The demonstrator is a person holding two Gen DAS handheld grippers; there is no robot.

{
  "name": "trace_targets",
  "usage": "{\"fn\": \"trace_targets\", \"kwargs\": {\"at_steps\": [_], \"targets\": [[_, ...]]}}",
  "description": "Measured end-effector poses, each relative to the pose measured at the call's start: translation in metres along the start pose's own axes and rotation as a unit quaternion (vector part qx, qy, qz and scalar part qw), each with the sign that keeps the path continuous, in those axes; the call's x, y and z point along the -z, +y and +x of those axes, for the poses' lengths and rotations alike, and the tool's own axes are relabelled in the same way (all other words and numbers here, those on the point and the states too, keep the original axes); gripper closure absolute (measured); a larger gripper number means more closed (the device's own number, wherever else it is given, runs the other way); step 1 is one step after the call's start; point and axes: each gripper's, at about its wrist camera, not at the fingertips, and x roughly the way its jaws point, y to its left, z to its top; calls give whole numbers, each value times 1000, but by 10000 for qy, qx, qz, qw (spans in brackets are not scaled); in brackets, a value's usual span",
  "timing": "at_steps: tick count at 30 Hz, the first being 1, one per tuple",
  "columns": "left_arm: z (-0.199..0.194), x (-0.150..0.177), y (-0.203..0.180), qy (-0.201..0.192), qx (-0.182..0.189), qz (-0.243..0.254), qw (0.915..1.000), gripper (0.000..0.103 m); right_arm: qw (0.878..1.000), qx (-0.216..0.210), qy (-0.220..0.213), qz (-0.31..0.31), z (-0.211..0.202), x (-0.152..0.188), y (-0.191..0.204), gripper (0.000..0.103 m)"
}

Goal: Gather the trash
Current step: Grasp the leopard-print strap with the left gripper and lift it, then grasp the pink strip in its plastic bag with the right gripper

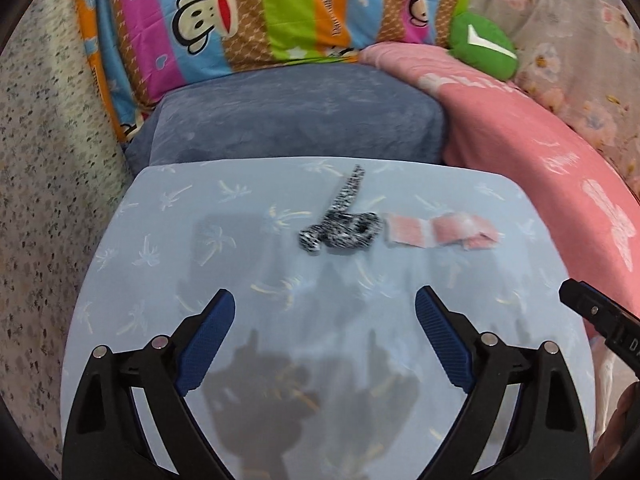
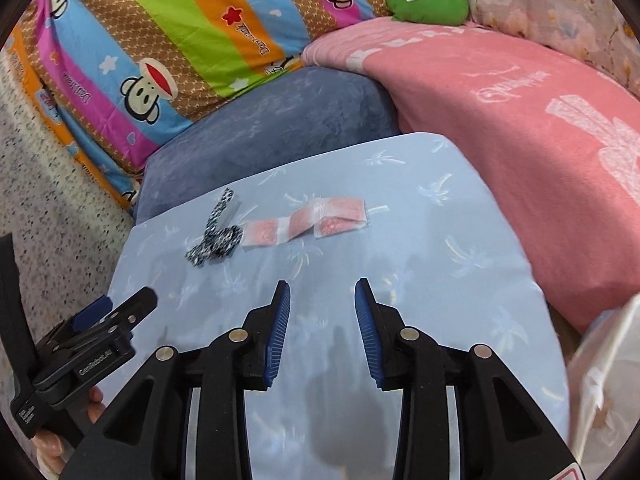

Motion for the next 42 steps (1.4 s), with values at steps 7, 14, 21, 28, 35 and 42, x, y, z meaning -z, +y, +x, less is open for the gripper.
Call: {"fn": "trace_targets", "kwargs": {"at_steps": [7,14,21,28,35,42], "targets": [[53,-32,17,177,-23,-154,9997,15,9997,233,-22,48,67,-44,8,53],[95,-43,16,391,137,-167,9990,18,9985,415,354,18,126,-52,8,49],[108,-33,12,573,261,-111,9980,69,9908,1089,32,-804,130,-36,24,71],[86,-21,7,568,306,-100,9979,86,9960,712,96,-539,106,-29,15,86],[50,-20,-15,392,413,-85,9983,86,9976,511,-74,-467,51,-15,20,86],[-3,-11,-46,99,504,134,9986,86,9982,329,-268,-424,-17,10,15,86]]}}
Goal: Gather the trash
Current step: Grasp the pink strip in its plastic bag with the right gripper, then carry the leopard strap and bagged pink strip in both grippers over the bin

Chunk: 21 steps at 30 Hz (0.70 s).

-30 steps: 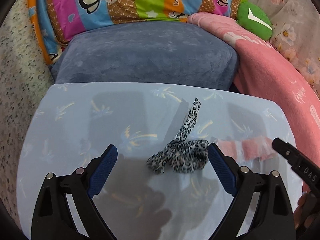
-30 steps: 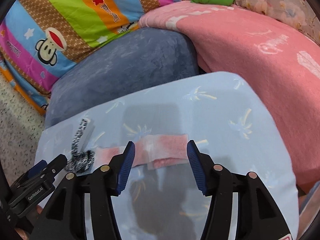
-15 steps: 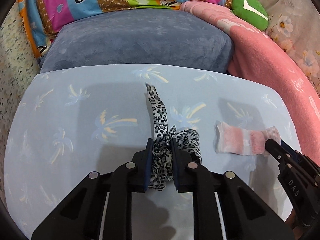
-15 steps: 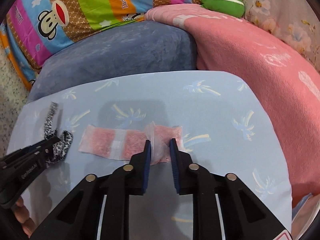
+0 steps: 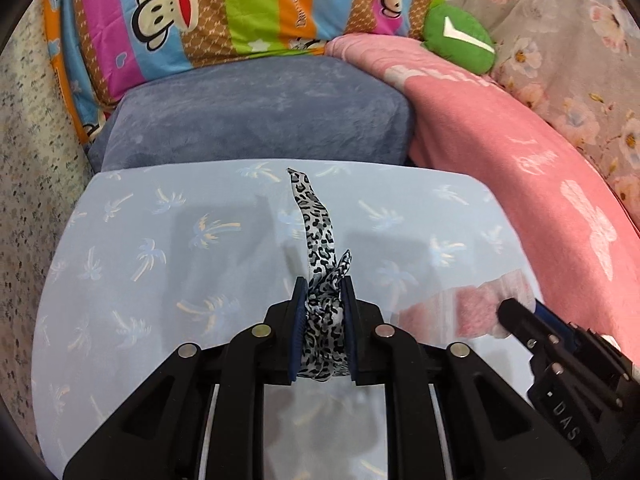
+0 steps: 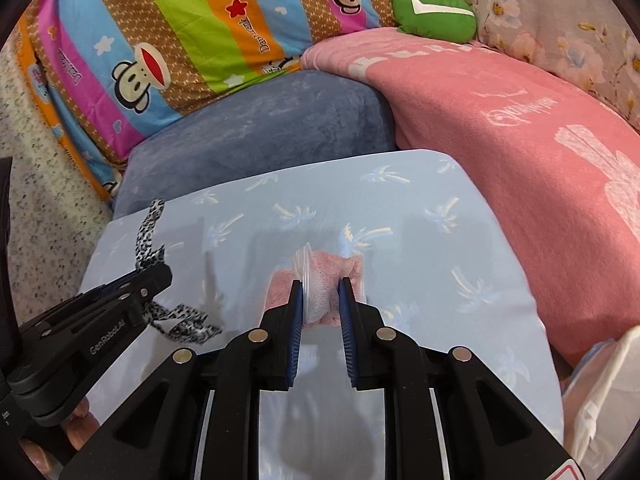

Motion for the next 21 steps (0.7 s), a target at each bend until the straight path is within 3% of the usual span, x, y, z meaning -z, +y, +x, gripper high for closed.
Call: {"fn": "trace_targets", "kwargs": {"at_steps": [10,21], "targets": [[-63,34,-61,-362,257,513,9977,86,9988,-106,-374,283,-94,38,-37,86],[-96,70,-129,-456,684,1065,9909,86,9941,82,-765,768,-170,69,-104,86]]}}
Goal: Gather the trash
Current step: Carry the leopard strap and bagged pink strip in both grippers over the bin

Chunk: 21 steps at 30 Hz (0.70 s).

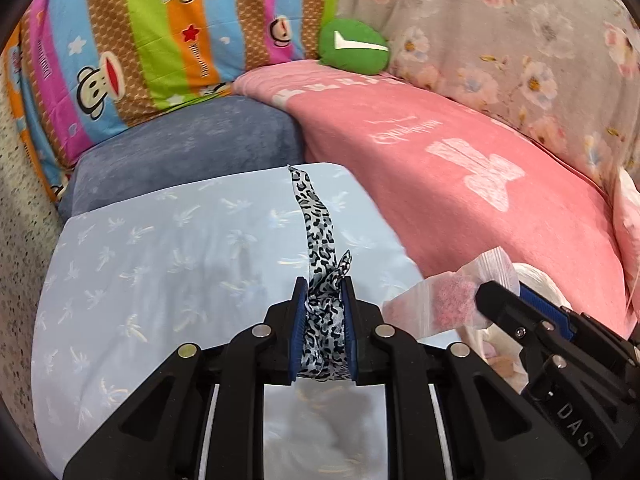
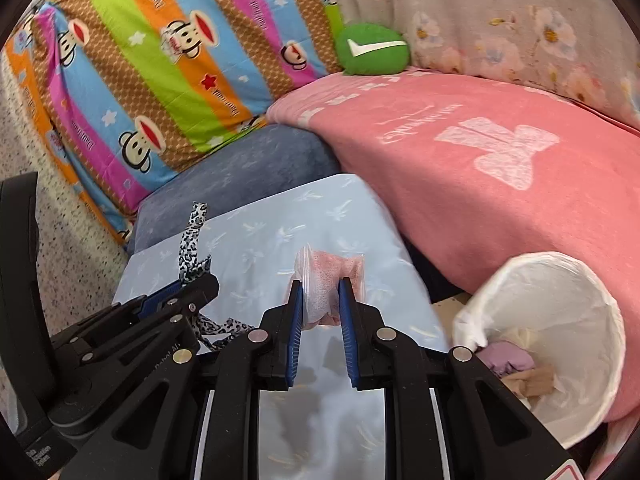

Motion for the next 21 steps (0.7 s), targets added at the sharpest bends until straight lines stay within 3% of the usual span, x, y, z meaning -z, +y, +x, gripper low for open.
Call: {"fn": "trace_targets", "kwargs": {"at_steps": [10,21], "targets": [[-14,14,-61,-63,343,451,9984,86,9987,218,-271,365,-45,9,-55,86],[-25,28,-107,-29,632,778,9950,86,9967,427,-427,540,-78,24,-89,86]]}}
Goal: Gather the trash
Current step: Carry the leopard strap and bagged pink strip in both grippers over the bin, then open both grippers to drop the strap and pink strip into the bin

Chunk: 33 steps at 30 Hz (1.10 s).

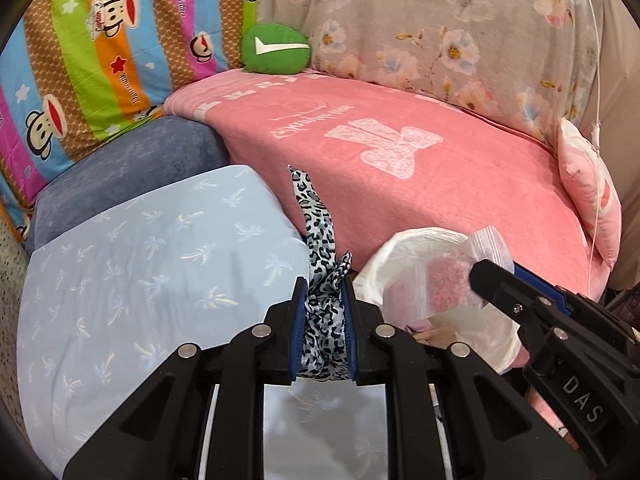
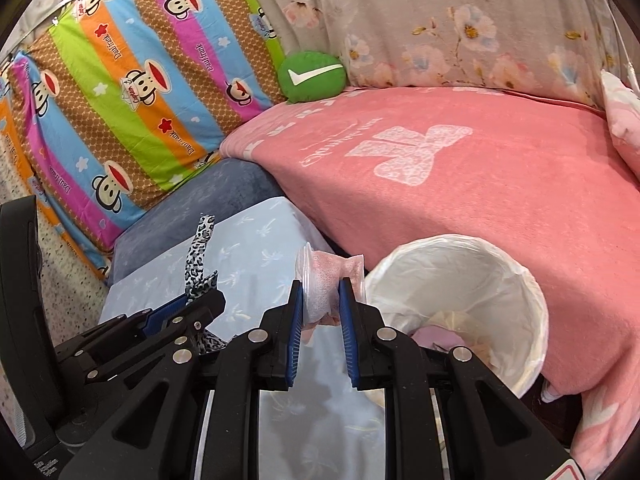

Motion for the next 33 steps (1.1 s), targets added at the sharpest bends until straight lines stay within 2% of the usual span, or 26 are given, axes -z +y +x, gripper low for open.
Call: {"fn": "trace_targets", "kwargs": {"at_steps": [21,33], "targets": [[4,11,-62,179,750,532,9956,85,9981,344,-121,503,-30,17,-72,85],[26,7,-90,378,951,663,9925,83,9960,451,-143,755,-26,16,-104,85]]}}
